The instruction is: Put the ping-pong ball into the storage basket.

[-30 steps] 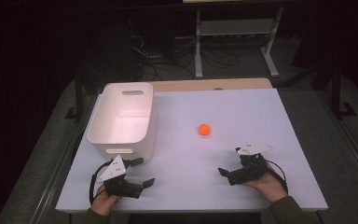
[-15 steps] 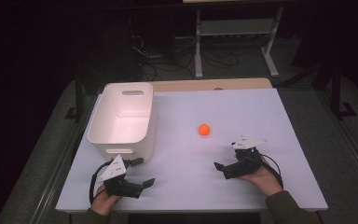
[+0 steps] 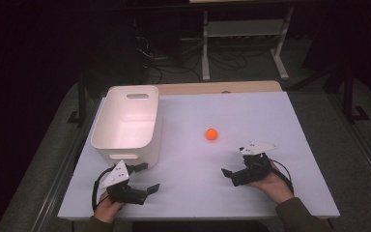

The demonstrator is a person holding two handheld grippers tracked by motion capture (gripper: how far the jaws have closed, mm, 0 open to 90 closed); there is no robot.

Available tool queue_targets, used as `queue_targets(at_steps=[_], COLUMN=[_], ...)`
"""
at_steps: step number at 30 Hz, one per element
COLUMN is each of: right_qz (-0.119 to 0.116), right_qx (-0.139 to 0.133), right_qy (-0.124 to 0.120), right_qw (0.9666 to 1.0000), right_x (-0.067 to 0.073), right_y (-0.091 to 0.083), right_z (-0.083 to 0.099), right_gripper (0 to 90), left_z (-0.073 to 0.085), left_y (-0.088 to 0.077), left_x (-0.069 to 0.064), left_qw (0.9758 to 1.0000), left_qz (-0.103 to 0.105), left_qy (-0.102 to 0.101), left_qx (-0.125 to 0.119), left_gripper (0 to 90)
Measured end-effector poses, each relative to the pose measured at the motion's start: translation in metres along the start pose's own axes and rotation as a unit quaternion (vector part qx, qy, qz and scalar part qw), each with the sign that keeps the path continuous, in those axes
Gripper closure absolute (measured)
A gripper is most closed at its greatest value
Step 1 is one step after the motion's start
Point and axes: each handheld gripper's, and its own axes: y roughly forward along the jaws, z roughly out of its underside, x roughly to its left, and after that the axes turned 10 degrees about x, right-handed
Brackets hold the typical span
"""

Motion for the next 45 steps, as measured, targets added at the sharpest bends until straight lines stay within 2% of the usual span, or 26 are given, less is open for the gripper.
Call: queue_targets(at_steps=[11, 16, 23, 45], right_qz=[-0.002, -0.002, -0.002, 0.002], right_qx=[0.001, 0.002, -0.001, -0.001], right_qy=[-0.003, -0.005, -0.003, 0.001], right_qw=[1.0, 1.0, 1.0, 1.0], right_x=[0.002, 0.002, 0.0, -0.008], right_y=[0.003, 0.005, 0.008, 0.015], right_z=[-0.003, -0.005, -0.011, -0.023], right_gripper=[0.0, 0.0, 0.0, 0.0], left_z=[0.001, 0.002, 0.002, 0.001], left_y=[-0.001, -0.003, -0.002, -0.001], left_x=[0.0, -0.001, 0.0, -0.001], left_qw=[1.0, 0.9999, 0.9999, 0.9999], left_qz=[-0.001, -0.005, -0.005, -0.004], left_qy=[-0.003, 0.003, -0.002, 0.001], left_qx=[-0.007, -0.016, -0.013, -0.01], left_gripper=[14.1, 14.0, 14.1, 14.1])
